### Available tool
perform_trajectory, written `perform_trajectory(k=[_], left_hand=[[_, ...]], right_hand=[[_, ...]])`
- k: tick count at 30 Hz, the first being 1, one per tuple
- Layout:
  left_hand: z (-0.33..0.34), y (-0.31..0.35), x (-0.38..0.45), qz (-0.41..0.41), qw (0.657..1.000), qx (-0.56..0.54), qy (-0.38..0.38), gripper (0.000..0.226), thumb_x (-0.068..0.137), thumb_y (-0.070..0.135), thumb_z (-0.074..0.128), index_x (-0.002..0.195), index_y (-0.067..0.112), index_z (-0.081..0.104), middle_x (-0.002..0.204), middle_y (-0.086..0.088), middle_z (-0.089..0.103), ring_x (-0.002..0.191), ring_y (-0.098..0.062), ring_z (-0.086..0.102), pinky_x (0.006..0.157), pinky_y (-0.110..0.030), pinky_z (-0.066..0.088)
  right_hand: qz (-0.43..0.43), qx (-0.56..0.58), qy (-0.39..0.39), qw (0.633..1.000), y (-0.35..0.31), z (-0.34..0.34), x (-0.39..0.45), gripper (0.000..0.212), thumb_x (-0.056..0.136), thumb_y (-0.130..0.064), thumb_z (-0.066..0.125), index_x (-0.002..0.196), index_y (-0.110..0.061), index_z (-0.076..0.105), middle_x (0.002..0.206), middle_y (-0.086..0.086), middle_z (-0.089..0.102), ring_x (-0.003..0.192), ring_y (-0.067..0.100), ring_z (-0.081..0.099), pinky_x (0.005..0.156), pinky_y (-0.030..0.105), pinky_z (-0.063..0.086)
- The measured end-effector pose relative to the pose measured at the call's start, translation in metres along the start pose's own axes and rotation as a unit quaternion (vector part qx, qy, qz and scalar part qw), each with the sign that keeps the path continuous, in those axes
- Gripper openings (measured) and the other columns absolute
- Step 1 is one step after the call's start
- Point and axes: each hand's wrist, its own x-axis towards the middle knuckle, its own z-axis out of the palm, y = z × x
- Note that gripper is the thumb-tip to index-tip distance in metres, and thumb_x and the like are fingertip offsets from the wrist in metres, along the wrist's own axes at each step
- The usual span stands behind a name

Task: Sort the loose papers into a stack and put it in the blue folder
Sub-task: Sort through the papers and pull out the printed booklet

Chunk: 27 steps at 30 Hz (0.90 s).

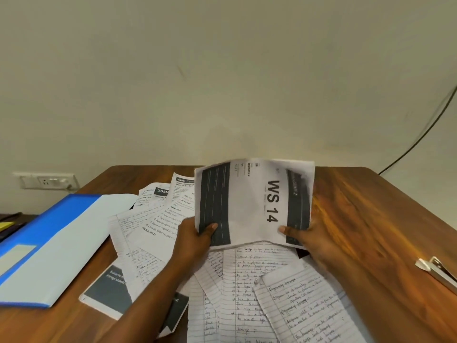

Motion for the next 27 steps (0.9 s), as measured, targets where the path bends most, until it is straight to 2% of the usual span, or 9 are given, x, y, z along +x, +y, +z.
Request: perform_trajectory(k=[2,4,7,11,16,20,23,25,27], left_hand=[[-0.003,0.007,0.006,-0.007,1.000,-0.009,0.007,0.036,0.099,0.014,0.070,0.133,0.010,0.058,0.106,0.002,0.066,0.097,-0.018,0.065,0.077,-0.022,0.056],[-0.008,0.010,0.012,-0.030,0.999,-0.021,0.009,0.047,0.096,0.011,0.073,0.140,0.005,0.057,0.109,-0.002,0.065,0.101,-0.023,0.063,0.086,-0.034,0.057],[-0.013,0.005,0.019,-0.085,0.995,-0.052,0.008,0.045,0.093,0.004,0.076,0.135,0.003,0.060,0.099,-0.001,0.070,0.091,-0.019,0.067,0.078,-0.035,0.058],[-0.005,-0.002,0.022,-0.149,0.984,-0.096,-0.002,0.050,0.089,0.001,0.080,0.133,0.002,0.058,0.110,-0.014,0.074,0.098,-0.030,0.072,0.077,-0.037,0.059],[0.002,-0.002,0.026,-0.157,0.984,-0.087,-0.006,0.049,0.088,0.003,0.080,0.131,0.003,0.055,0.112,-0.017,0.071,0.101,-0.034,0.069,0.085,-0.045,0.059],[0.003,-0.001,0.024,-0.162,0.986,-0.051,-0.003,0.039,0.089,0.003,0.079,0.121,0.003,0.057,0.102,-0.016,0.070,0.090,-0.030,0.068,0.067,-0.036,0.055],[0.003,-0.006,0.021,-0.145,0.989,0.014,0.011,0.045,0.085,0.005,0.085,0.124,-0.001,0.063,0.101,-0.015,0.073,0.089,-0.029,0.070,0.070,-0.035,0.056],[0.007,-0.004,0.016,-0.098,0.990,0.094,0.033,0.056,0.083,0.008,0.087,0.133,0.002,0.060,0.115,-0.017,0.073,0.096,-0.027,0.068,0.076,-0.036,0.055],[0.016,-0.001,0.011,-0.035,0.977,0.199,0.070,0.093,0.079,0.014,0.092,0.154,0.010,0.038,0.143,-0.019,0.060,0.120,-0.035,0.063,0.092,-0.045,0.056]], right_hand=[[0.008,-0.006,-0.013,1.000,-0.007,-0.007,0.004,0.044,0.077,-0.011,0.090,0.115,-0.016,0.068,0.108,0.011,0.079,0.098,0.028,0.078,0.083,0.045,0.065],[0.039,0.020,-0.063,0.997,-0.011,-0.017,0.003,0.035,0.083,-0.003,0.084,0.115,-0.002,0.071,0.105,0.020,0.079,0.088,0.032,0.079,0.068,0.041,0.067],[0.065,0.042,-0.079,0.994,-0.013,-0.034,0.004,0.029,0.087,0.003,0.076,0.114,0.011,0.068,0.096,0.030,0.076,0.068,0.026,0.077,0.054,0.027,0.063],[0.072,0.107,-0.033,0.991,-0.005,-0.043,0.013,0.026,0.086,0.007,0.074,0.110,0.012,0.069,0.101,0.032,0.074,0.064,0.021,0.074,0.056,0.025,0.063],[0.093,0.140,-0.009,0.986,0.007,-0.046,0.016,0.031,0.082,0.010,0.076,0.110,0.018,0.066,0.108,0.034,0.073,0.066,0.022,0.074,0.057,0.025,0.063],[0.097,0.153,-0.004,0.983,0.009,-0.047,0.017,0.030,0.081,0.010,0.077,0.108,0.017,0.067,0.102,0.032,0.075,0.066,0.023,0.074,0.057,0.025,0.063],[0.109,0.152,0.003,0.982,0.008,-0.046,0.017,0.024,0.079,0.011,0.079,0.101,0.011,0.068,0.096,0.028,0.076,0.065,0.025,0.074,0.054,0.025,0.062],[0.117,0.147,0.004,0.982,0.008,-0.045,0.017,0.026,0.079,0.011,0.079,0.102,0.011,0.067,0.098,0.029,0.076,0.065,0.026,0.074,0.053,0.024,0.061],[0.123,0.150,0.010,0.981,0.007,-0.045,0.017,0.027,0.079,0.013,0.079,0.103,0.011,0.066,0.098,0.030,0.076,0.064,0.026,0.074,0.052,0.024,0.061]])
